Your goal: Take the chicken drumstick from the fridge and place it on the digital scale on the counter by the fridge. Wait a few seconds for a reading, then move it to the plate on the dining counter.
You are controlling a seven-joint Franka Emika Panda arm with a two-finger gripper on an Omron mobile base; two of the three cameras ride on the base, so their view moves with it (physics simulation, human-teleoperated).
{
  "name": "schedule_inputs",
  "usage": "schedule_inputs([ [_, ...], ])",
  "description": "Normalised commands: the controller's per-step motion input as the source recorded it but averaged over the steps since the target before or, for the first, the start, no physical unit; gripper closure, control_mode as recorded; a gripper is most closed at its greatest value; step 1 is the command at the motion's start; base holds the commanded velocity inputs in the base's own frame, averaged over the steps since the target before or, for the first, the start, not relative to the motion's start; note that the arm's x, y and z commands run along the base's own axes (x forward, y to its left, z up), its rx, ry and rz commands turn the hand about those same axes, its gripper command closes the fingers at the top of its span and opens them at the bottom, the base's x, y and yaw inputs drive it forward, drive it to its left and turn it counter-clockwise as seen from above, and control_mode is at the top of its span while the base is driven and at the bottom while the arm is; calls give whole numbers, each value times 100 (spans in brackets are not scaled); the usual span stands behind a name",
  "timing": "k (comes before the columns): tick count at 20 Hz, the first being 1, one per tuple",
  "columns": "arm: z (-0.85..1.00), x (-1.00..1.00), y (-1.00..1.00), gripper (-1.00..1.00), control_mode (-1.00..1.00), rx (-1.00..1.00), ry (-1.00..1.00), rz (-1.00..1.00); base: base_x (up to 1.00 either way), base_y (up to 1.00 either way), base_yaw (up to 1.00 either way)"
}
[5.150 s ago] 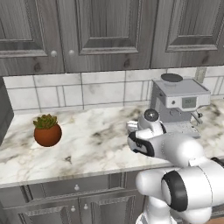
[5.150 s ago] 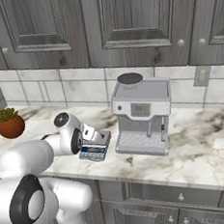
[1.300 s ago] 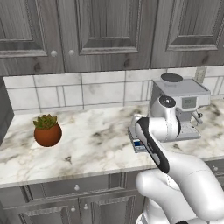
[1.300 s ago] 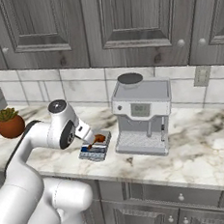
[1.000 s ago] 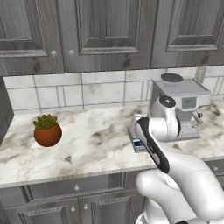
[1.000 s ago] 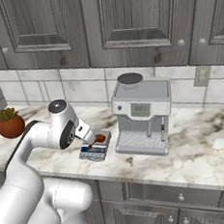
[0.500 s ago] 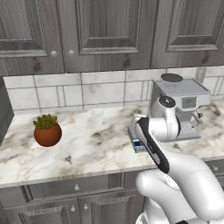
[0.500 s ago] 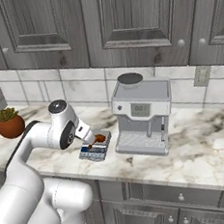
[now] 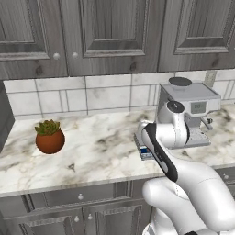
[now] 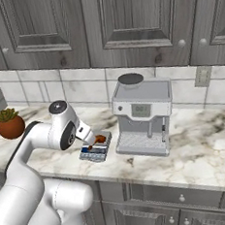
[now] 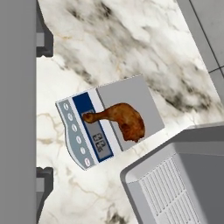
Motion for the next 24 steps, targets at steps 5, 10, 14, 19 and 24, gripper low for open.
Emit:
schedule_inputs([
  [5, -5, 0, 0, -100, -100, 0, 0, 0, 0, 0, 0],
  [10, -5, 0, -1, -100, -100, 0, 0, 0, 0, 0, 0],
  [14, -5, 0, -1, -100, -100, 0, 0, 0, 0, 0, 0],
  [19, -6, 3, -1, -100, -100, 0, 0, 0, 0, 0, 0],
  [24, -6, 14, -4, -100, -100, 0, 0, 0, 0, 0, 0],
])
